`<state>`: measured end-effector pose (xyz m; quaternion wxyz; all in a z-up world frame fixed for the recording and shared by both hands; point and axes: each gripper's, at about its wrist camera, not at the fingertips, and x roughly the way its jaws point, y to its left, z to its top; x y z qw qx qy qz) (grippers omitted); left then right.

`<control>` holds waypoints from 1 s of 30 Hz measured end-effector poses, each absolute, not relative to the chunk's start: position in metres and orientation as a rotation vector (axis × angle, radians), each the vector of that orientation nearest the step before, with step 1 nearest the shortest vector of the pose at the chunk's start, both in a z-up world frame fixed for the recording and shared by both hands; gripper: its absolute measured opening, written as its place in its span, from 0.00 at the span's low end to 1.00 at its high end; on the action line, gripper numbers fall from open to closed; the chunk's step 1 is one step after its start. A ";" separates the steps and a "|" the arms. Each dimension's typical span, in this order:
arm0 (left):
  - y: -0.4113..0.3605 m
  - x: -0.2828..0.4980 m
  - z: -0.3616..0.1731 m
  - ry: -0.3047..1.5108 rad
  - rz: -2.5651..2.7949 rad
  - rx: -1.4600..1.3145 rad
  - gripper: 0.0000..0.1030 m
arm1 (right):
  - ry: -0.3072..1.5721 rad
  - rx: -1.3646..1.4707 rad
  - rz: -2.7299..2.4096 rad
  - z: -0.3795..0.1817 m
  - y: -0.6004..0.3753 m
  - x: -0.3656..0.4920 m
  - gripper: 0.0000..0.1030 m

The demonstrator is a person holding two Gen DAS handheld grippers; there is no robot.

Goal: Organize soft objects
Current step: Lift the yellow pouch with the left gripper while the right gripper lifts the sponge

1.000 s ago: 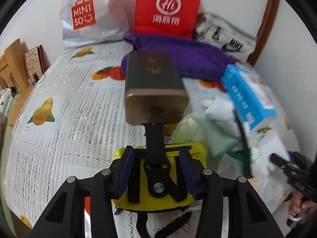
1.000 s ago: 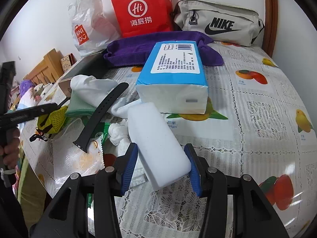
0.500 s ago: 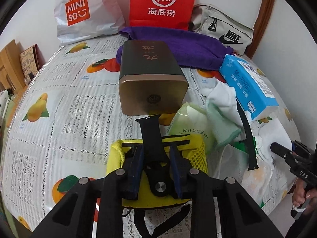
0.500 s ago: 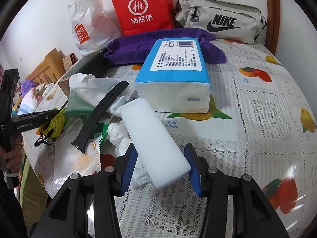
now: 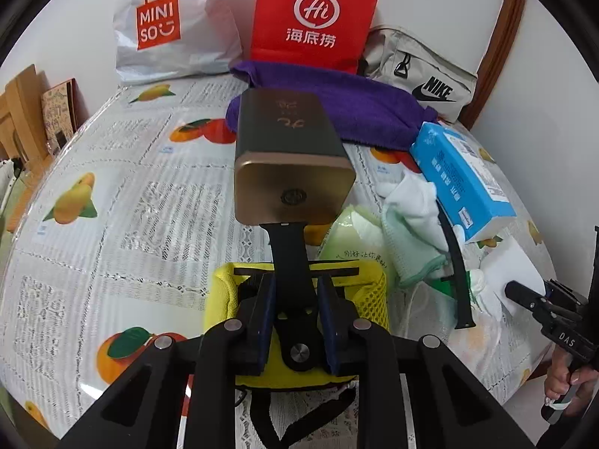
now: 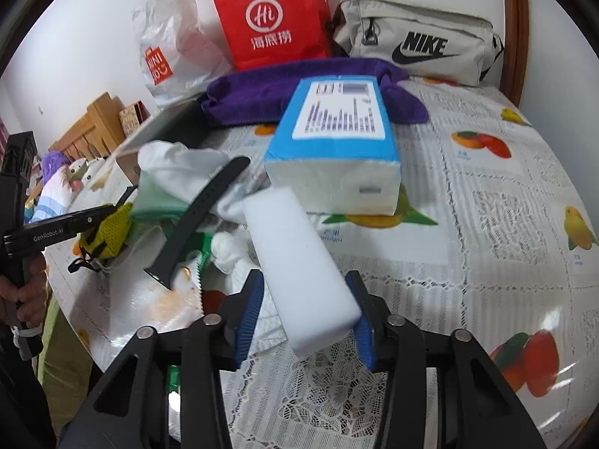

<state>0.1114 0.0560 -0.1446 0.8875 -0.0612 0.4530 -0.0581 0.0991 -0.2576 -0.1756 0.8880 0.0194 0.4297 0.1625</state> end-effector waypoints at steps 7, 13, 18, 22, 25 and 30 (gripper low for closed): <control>0.060 0.106 -0.137 0.931 -0.112 -0.142 0.21 | 0.875 0.028 0.337 -0.169 -0.257 0.096 0.35; 0.062 0.099 -0.124 0.898 -0.112 -0.147 0.21 | 0.852 0.025 0.337 -0.159 -0.259 0.092 0.35; 0.060 0.097 -0.113 0.881 -0.122 -0.145 0.21 | 0.827 0.014 0.335 -0.147 -0.259 0.089 0.35; 0.059 0.098 -0.103 0.865 -0.124 -0.145 0.21 | 0.800 0.015 0.331 -0.135 -0.261 0.086 0.35; 0.058 0.101 -0.095 0.853 -0.125 -0.144 0.21 | 0.783 0.014 0.327 -0.126 -0.263 0.088 0.35; 0.057 0.109 -0.083 0.836 -0.128 -0.144 0.21 | 0.759 0.007 0.331 -0.111 -0.262 0.097 0.35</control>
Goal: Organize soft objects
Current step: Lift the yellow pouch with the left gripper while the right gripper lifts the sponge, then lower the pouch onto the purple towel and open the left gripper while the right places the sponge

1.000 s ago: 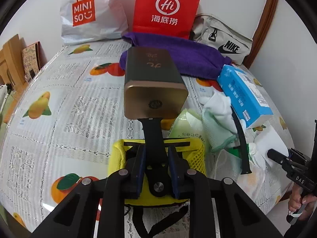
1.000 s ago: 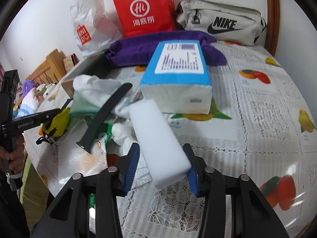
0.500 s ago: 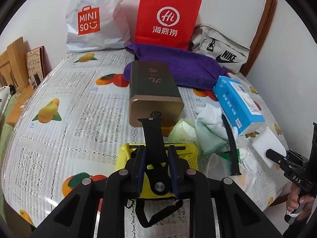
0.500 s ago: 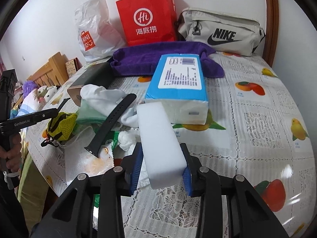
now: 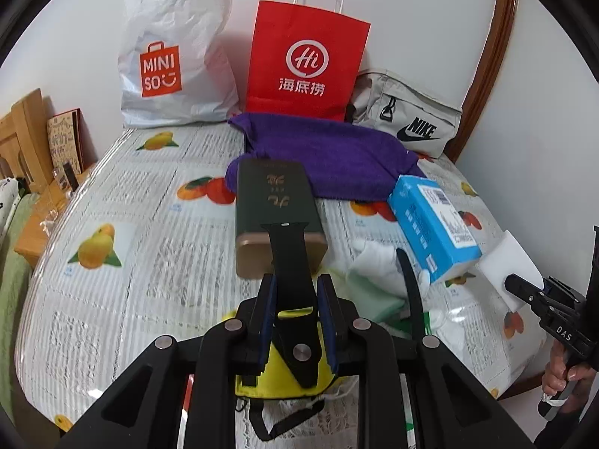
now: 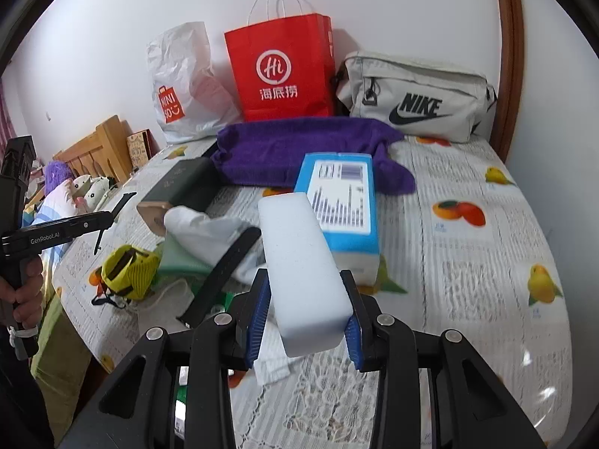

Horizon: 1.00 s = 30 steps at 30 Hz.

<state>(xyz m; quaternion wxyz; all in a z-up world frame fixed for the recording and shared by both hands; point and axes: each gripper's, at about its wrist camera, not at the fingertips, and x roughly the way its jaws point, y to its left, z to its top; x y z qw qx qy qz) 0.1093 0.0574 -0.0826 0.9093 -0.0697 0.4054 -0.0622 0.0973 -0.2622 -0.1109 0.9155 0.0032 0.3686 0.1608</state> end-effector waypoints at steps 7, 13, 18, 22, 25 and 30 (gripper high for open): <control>0.058 0.129 -0.074 0.833 -0.117 -0.144 0.21 | 0.741 -0.004 0.331 -0.097 -0.260 0.120 0.35; 0.059 0.149 -0.066 0.833 -0.112 -0.139 0.21 | 0.732 0.000 0.323 -0.087 -0.258 0.142 0.35; 0.059 0.169 -0.062 0.833 -0.106 -0.142 0.21 | 0.729 0.007 0.315 -0.080 -0.258 0.165 0.35; 0.058 0.188 -0.061 0.841 -0.100 -0.130 0.21 | 0.725 -0.003 0.311 -0.075 -0.256 0.187 0.35; 0.056 0.202 -0.061 0.846 -0.101 -0.119 0.21 | 0.722 -0.006 0.314 -0.073 -0.254 0.202 0.35; 0.052 0.226 -0.062 0.857 -0.107 -0.105 0.21 | 0.721 0.000 0.316 -0.073 -0.253 0.232 0.35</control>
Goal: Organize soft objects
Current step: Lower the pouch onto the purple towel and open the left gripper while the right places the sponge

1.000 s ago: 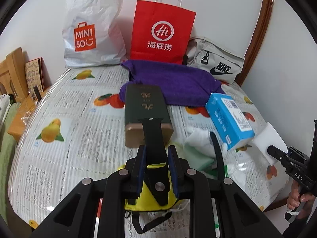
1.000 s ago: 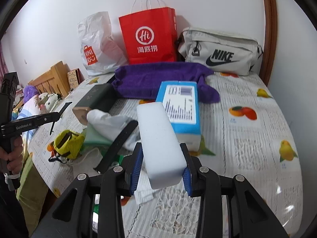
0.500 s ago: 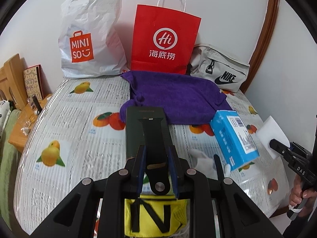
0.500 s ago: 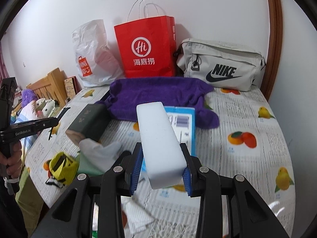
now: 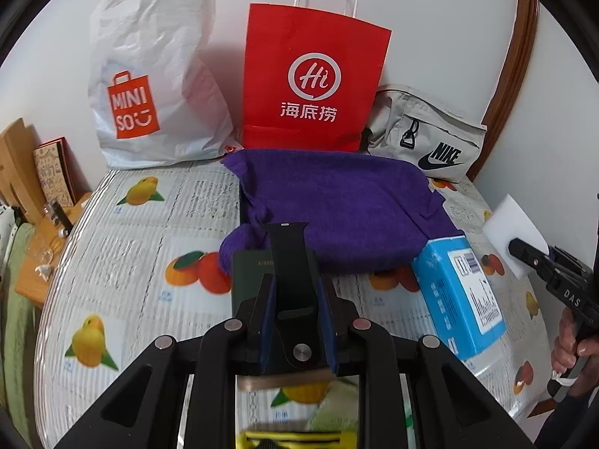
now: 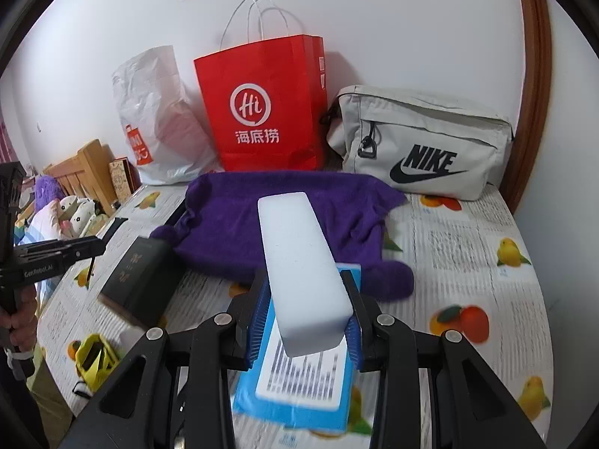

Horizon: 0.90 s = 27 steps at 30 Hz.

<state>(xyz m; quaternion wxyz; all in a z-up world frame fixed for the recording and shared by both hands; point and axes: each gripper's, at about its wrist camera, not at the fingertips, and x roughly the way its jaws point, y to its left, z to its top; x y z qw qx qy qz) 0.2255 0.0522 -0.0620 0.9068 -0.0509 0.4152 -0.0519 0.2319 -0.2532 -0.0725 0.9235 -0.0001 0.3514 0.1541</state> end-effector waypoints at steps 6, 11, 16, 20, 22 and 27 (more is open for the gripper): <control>0.049 0.260 -0.067 0.878 -0.119 -0.092 0.21 | 0.725 0.008 0.316 -0.075 -0.252 0.269 0.35; 0.048 0.289 -0.074 0.898 -0.120 -0.081 0.21 | 0.736 -0.002 0.312 -0.083 -0.247 0.296 0.35; 0.047 0.320 -0.082 0.918 -0.121 -0.073 0.21 | 0.770 -0.003 0.311 -0.098 -0.245 0.323 0.35; 0.046 0.343 -0.089 0.935 -0.120 -0.065 0.21 | 0.802 -0.007 0.310 -0.108 -0.245 0.341 0.35; 0.047 0.354 -0.093 0.942 -0.119 -0.069 0.21 | 0.820 -0.002 0.311 -0.113 -0.246 0.350 0.35; 0.051 0.382 -0.105 0.973 -0.102 -0.088 0.21 | 0.865 -0.018 0.310 -0.126 -0.246 0.368 0.36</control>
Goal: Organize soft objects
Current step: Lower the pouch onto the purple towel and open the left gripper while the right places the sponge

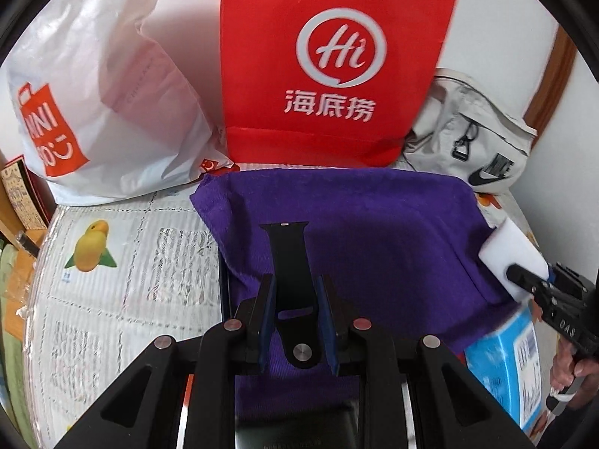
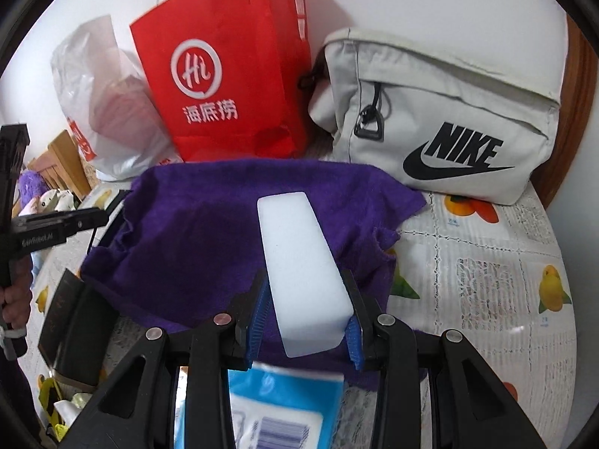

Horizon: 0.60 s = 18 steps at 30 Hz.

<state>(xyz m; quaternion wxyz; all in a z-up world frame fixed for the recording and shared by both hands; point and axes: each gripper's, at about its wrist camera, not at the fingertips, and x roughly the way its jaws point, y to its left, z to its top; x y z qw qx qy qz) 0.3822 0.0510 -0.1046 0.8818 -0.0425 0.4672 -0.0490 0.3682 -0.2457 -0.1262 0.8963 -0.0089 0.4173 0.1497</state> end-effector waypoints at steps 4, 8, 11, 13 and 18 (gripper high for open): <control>0.053 0.398 -0.112 0.999 -0.084 -0.095 0.21 | 0.900 -0.042 0.316 -0.137 -0.241 0.378 0.36; 0.054 0.410 -0.117 1.005 -0.076 -0.091 0.22 | 0.920 -0.041 0.316 -0.144 -0.241 0.387 0.36; 0.054 0.418 -0.123 1.016 -0.070 -0.095 0.22 | 0.931 -0.043 0.311 -0.147 -0.242 0.392 0.36; 0.056 0.422 -0.127 1.024 -0.065 -0.108 0.22 | 0.935 -0.046 0.309 -0.149 -0.242 0.394 0.36; 0.061 0.427 -0.131 1.037 -0.063 -0.131 0.22 | 0.942 -0.053 0.310 -0.150 -0.241 0.396 0.37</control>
